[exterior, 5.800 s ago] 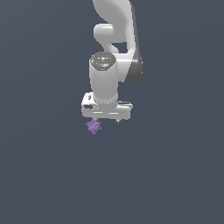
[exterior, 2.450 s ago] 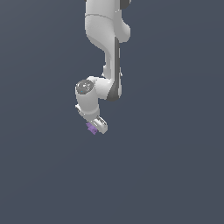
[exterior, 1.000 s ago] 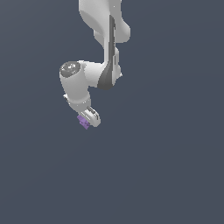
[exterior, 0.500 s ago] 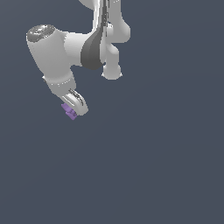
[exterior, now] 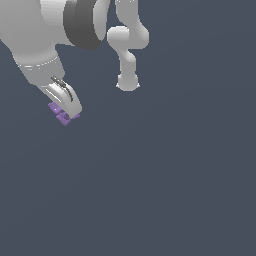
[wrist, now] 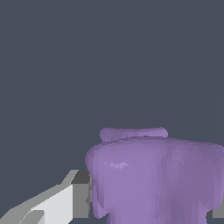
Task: Pick up the object and move it to a goal position.
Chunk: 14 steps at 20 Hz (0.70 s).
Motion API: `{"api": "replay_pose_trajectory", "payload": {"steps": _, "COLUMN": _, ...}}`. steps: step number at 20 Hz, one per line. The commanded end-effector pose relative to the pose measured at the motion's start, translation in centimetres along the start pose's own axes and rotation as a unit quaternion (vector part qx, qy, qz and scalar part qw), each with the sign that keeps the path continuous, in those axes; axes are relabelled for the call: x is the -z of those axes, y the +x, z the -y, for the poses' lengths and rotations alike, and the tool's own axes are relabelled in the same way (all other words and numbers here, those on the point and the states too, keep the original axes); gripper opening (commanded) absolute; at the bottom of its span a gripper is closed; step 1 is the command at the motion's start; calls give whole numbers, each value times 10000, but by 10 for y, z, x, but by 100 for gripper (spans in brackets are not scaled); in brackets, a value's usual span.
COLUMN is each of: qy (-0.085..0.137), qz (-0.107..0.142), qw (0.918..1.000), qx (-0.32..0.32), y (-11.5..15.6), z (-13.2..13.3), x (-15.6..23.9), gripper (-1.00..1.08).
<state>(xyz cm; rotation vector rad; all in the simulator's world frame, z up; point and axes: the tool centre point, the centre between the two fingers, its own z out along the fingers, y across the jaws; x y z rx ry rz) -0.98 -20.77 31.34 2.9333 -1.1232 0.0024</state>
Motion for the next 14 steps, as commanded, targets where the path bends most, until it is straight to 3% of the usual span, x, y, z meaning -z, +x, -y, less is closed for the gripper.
{"api": "replay_pose_trajectory", "payload": {"steps": 1, "qy": -4, "qz": 7, "qw": 10000, "qx": 3, "y": 6, "z": -2, "x": 15, "gripper": -100}}
{"api": "replay_pose_trajectory", "payload": {"steps": 14, "qy": -2, "qz": 7, "qw": 10000, "qx": 6, "y": 19, "z": -6, "x": 43, "gripper": -100}}
